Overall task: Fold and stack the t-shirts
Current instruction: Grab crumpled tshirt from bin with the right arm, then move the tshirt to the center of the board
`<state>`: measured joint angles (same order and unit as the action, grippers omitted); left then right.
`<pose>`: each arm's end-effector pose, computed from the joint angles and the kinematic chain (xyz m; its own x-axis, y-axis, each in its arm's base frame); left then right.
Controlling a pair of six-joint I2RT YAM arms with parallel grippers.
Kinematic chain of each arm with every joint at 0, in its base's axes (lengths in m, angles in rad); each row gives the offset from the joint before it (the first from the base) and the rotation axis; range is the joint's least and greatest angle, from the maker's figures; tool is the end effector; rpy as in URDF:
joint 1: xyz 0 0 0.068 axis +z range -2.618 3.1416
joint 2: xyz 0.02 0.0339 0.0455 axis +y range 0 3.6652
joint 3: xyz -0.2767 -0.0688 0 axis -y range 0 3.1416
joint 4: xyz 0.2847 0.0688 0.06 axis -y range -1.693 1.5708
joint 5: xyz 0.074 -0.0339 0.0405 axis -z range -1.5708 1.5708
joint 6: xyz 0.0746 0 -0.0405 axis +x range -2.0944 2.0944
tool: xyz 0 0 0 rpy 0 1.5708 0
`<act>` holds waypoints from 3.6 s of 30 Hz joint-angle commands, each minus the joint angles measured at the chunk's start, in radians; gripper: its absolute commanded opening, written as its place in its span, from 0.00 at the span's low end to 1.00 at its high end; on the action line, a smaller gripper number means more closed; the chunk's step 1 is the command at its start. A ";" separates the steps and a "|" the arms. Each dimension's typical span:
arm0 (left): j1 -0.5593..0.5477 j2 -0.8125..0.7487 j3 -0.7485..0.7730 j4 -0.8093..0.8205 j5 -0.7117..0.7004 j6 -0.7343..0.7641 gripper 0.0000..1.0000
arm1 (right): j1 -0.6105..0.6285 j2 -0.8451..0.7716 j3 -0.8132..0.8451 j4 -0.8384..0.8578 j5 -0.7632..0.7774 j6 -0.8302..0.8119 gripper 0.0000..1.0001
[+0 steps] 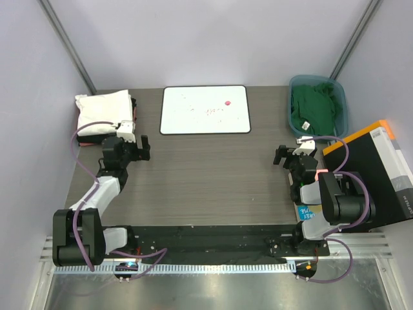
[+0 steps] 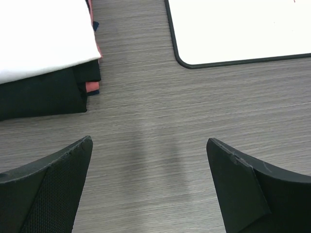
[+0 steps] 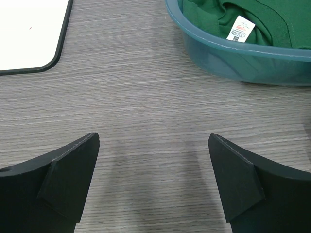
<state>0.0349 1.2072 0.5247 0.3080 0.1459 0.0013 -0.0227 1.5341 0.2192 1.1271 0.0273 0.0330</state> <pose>0.3181 0.0003 0.1850 -0.3655 -0.0115 -0.9308 0.1012 0.9935 -0.0520 0.2858 -0.0085 0.1020 -0.1849 0.0372 -0.9820 0.0556 0.9981 0.0273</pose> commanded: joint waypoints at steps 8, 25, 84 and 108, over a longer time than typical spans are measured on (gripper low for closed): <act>-0.001 0.000 0.292 -0.379 0.125 0.109 1.00 | -0.002 -0.073 0.011 0.012 -0.072 -0.021 1.00; -0.013 0.474 1.374 -1.285 0.127 0.267 1.00 | -0.060 0.197 1.400 -1.656 0.042 -0.248 0.82; -0.161 0.707 1.528 -1.236 0.021 0.298 1.00 | 0.221 0.187 2.119 -1.531 -0.319 -0.802 0.01; -0.161 0.680 1.405 -1.136 -0.005 0.255 1.00 | 0.268 0.188 2.022 -1.449 -0.270 -0.866 0.01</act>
<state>-0.1242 1.9327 1.9965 -0.9005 0.1581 0.2680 0.1913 1.6936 2.1548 -0.4145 -0.2615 -0.7727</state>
